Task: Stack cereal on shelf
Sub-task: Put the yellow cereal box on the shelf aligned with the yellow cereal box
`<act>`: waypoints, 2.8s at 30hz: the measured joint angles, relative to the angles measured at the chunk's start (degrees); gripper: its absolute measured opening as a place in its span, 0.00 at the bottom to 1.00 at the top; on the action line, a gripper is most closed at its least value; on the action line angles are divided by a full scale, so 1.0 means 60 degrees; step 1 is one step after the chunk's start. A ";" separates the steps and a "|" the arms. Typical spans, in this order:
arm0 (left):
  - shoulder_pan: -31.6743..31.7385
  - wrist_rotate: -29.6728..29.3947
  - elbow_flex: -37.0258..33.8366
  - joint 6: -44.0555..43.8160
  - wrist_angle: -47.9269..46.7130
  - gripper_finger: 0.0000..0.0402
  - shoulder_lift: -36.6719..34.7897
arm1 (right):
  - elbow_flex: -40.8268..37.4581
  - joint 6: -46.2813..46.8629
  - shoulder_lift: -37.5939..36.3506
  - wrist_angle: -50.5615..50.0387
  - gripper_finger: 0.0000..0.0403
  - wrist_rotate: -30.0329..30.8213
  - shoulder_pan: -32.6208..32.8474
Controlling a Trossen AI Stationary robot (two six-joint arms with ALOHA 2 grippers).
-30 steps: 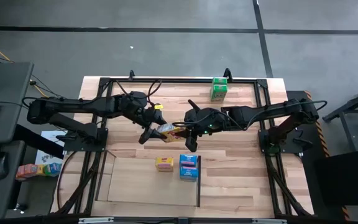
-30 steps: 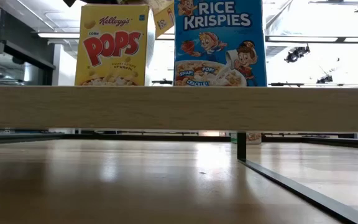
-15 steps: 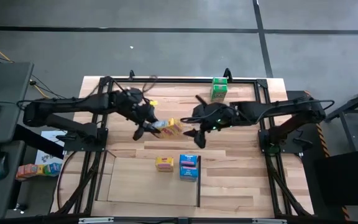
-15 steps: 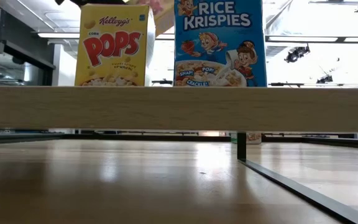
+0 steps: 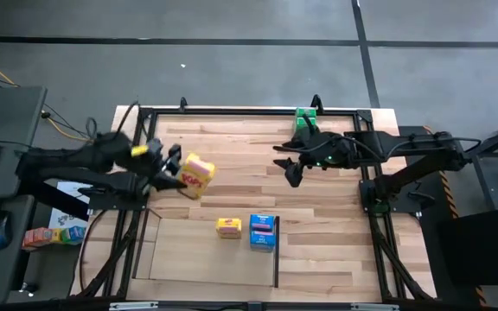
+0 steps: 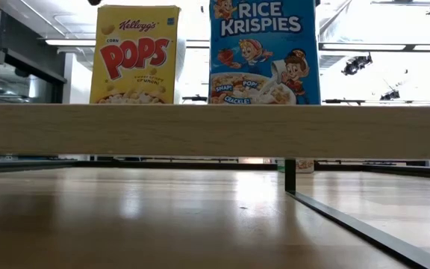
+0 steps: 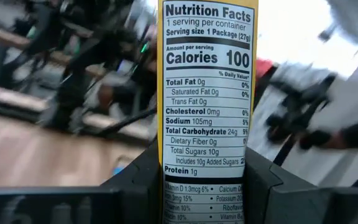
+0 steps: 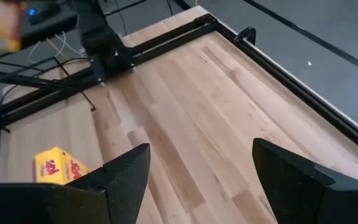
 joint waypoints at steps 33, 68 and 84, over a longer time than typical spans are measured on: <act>-0.4419 -0.2858 -0.2386 0.2468 0.7368 0.30 0.5190 | 0.0483 0.2341 0.1798 0.5845 0.68 -0.1630 0.0738; -0.4430 -0.4534 -0.2390 0.2297 0.7286 0.33 0.5531 | 0.8685 0.1187 0.7304 -0.2527 0.59 -0.2535 0.2087; -0.4427 -0.4436 -0.2223 0.2202 0.7214 0.56 0.5446 | 0.8692 0.0673 0.7143 -0.2890 0.19 -0.2903 0.2069</act>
